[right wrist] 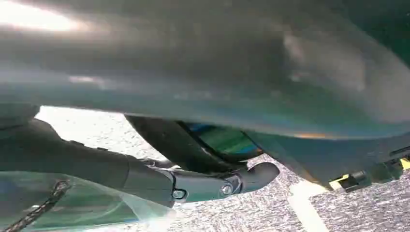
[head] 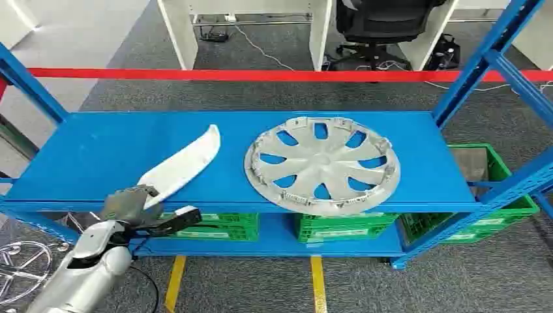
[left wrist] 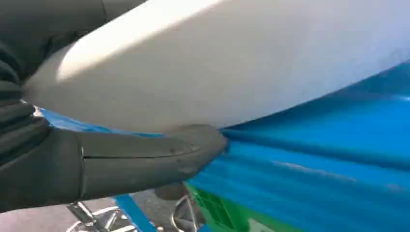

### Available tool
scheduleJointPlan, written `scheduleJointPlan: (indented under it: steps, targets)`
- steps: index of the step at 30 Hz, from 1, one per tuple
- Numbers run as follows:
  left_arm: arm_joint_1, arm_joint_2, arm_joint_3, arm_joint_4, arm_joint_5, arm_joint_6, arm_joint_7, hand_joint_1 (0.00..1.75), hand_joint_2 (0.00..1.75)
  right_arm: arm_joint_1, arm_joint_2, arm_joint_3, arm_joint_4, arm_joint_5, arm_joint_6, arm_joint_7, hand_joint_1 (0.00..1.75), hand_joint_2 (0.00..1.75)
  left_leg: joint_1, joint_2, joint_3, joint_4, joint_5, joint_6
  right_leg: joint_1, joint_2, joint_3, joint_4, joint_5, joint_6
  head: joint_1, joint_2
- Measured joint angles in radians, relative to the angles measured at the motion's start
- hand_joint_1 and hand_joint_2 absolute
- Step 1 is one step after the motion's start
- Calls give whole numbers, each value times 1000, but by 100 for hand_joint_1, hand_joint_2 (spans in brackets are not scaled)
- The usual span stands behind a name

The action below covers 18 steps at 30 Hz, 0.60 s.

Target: Take the parts from the cabinet and place them on the table.

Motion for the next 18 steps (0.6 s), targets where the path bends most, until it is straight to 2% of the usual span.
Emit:
scheduleJointPlan:
  steps: [4,14,18]
  targets:
    - [-13,-1,10,15,-1,13,-6,175,175,0,0,0,0,0,0,-2,0,0,0,1,-3,1,8,0,0,2,5,1,8,-1,0,0]
    - [-21,-5,23,27,2,34,-12,175,175,0,0,8,0,1,-2,-5,0,0,0,2,-7,1,8,0,0,3,1,1,8,-1,0,0]
    - [-17,-9,31,28,18,72,-28,175,175,0,0,9,0,1,-5,-5,0,0,0,2,-7,1,8,0,0,3,1,1,8,-1,0,0]
